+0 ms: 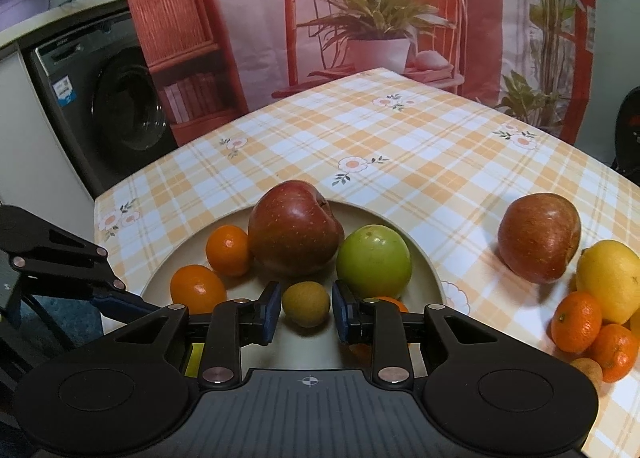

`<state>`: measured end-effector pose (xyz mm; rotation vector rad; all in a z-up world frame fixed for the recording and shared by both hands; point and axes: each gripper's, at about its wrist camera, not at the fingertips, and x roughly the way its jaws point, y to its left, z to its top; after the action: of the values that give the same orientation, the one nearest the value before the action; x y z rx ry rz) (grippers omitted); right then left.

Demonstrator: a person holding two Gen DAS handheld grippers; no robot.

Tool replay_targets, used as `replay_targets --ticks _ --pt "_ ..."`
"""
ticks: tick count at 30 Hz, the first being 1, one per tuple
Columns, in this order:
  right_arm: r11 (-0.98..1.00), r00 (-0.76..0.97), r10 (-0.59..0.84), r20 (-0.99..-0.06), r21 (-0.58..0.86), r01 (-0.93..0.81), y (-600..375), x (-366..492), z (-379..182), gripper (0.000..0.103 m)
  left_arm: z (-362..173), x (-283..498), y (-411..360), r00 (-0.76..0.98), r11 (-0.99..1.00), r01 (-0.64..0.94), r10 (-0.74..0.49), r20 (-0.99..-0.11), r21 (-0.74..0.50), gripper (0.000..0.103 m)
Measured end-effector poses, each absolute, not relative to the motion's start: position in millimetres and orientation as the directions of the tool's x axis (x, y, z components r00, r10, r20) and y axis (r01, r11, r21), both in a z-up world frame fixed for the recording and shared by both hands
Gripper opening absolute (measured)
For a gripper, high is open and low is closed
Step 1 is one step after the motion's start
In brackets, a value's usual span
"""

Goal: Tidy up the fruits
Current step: 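Carry the green apple and brown fruit onto the plate and open both grippers, then move both grippers to the dark red apple and close the right gripper on it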

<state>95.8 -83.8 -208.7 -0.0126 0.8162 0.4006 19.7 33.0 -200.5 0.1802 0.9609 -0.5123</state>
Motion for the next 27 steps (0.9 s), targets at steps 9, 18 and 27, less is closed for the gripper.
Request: replay_targets --ticks 9,18,27 --pt "0.939 0.679 0.33 -0.656 0.153 -0.308 -105 80 -191 0.026 -200 21 33 0.454 0.874 0.48 -0.325 -0.829 -0.08 0.051" --pt "0.962 0.741 0.268 -0.615 0.137 -0.235 -134 68 -179 0.026 -191 26 34 0.478 0.88 0.465 -0.344 -0.808 -0.1 0.051" --pt "0.979 0.762 0.203 -0.615 0.104 -0.176 -165 68 -177 0.026 -173 49 30 0.525 0.89 0.437 -0.37 -0.766 -0.13 0.051"
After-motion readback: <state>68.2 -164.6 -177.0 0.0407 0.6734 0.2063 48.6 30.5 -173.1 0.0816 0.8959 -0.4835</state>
